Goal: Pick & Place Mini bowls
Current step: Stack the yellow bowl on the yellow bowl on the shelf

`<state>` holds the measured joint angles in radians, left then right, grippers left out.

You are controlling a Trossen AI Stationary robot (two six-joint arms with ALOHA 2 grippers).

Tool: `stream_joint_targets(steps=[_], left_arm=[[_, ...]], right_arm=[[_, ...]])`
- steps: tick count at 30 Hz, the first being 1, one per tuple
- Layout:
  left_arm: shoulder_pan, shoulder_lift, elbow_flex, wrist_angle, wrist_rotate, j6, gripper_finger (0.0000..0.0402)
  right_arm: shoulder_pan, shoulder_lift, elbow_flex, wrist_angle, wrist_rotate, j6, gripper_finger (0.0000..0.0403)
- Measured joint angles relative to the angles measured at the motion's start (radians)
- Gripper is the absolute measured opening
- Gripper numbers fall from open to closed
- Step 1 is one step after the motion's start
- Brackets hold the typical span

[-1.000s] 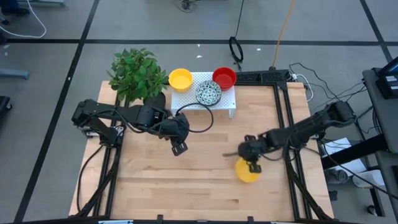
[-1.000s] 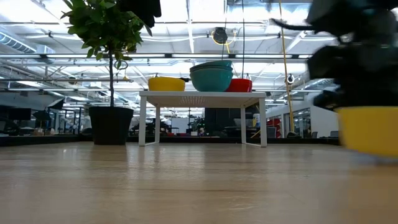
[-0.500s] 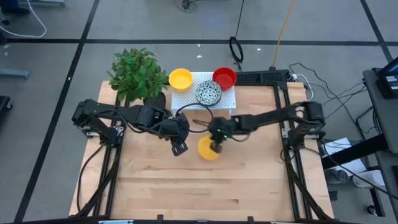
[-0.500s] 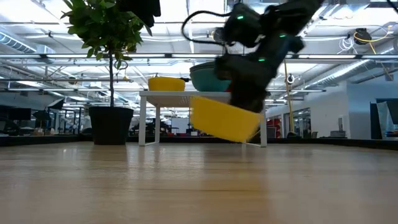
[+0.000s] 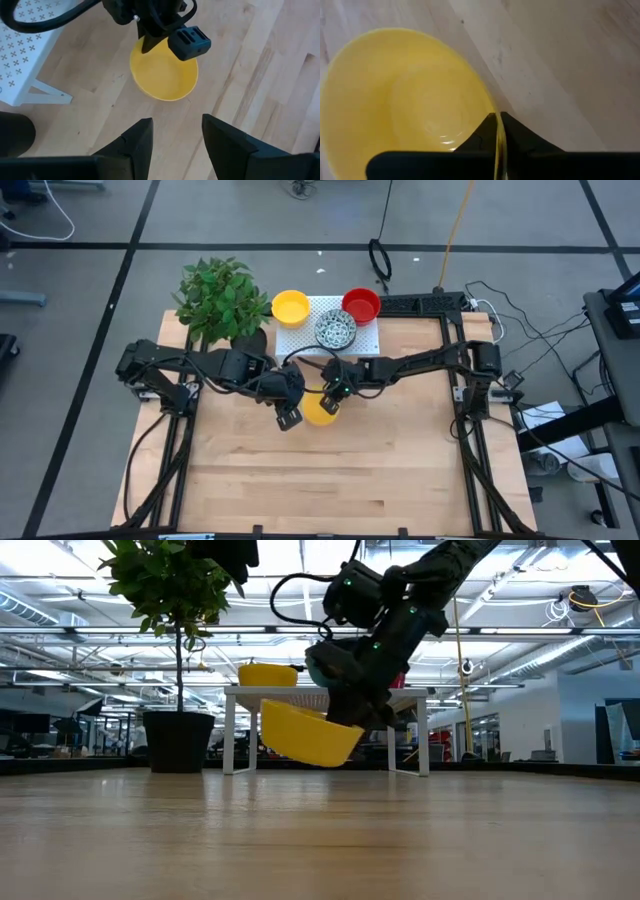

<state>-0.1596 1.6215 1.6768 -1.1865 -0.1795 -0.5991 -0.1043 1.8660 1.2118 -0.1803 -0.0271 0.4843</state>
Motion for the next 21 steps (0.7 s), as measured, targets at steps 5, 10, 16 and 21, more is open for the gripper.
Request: stream_joint_targets(steps=[5, 10, 16, 21], left_arm=[[0.0, 0.0, 0.0, 0.0, 0.0, 0.003, 0.0172], [0.0, 0.0, 0.0, -0.001, 0.0, 0.003, 0.0172], [0.0, 0.0, 0.0, 0.0, 0.0, 0.016, 0.0172], [0.0, 0.0, 0.0, 0.0, -0.003, 0.024, 0.0172]], right_arm=[[-0.002, 0.0, 0.0, 0.018, 0.0, 0.001, 0.0048], [-0.002, 0.0, 0.0, 0.045, -0.001, 0.001, 0.0097], [0.001, -0.039, 0.0, 0.033, -0.003, -0.005, 0.0147], [0.013, -0.153, 0.0, -0.037, -0.006, -0.029, 0.0159]])
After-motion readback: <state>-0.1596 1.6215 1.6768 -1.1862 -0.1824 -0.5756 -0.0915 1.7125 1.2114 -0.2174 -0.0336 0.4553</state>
